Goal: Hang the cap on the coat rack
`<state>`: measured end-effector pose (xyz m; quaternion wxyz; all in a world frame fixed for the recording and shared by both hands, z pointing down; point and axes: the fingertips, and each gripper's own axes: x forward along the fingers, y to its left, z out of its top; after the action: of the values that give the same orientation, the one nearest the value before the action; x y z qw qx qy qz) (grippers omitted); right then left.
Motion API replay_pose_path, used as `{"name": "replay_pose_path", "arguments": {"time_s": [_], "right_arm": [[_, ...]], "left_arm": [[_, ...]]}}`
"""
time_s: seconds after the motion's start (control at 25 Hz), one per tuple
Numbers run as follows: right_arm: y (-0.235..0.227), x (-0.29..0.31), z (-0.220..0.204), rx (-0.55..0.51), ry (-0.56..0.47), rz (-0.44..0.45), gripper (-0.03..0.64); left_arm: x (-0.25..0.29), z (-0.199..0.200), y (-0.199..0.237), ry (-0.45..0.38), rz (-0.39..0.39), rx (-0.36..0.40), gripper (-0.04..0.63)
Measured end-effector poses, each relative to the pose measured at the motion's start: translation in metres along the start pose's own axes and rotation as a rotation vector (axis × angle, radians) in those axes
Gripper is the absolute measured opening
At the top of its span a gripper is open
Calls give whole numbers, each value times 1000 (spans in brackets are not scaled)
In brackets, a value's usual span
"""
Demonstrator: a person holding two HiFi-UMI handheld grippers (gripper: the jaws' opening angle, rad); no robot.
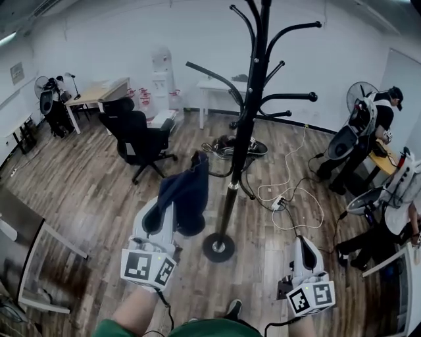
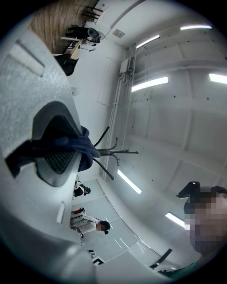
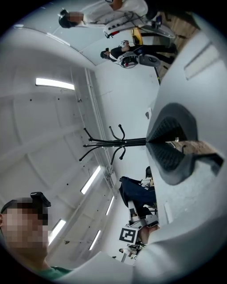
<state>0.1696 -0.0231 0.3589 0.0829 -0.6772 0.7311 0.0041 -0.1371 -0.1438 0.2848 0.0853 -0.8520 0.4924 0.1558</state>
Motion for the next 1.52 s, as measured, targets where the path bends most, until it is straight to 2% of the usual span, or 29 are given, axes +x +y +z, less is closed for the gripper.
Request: {"name": "replay_pose_path", "arguments": {"time_s": [0.36,0.56,0.8,1.0,1.28,1.52], "right_arm": [[-55,60,-12,51,26,104,3],[-77,75,-21,81,34,150,3],[-97,85,-23,103,43,193,3],[-115,87,-25,105,54,195,3],[-131,92,-29,109,65,157,3],[-124,101,-31,102,74,130,3]], "left_arm": [[52,1,-19,-26,99,61,37],[70,-2,-29,-29,147,63,37],[89,-2,-43,-50,186,106,37],[102,3,-56,-58,207,133,37],[121,-18,-67,-43,205,223,37],[141,-36,-61,-28,162,203,37]]}}
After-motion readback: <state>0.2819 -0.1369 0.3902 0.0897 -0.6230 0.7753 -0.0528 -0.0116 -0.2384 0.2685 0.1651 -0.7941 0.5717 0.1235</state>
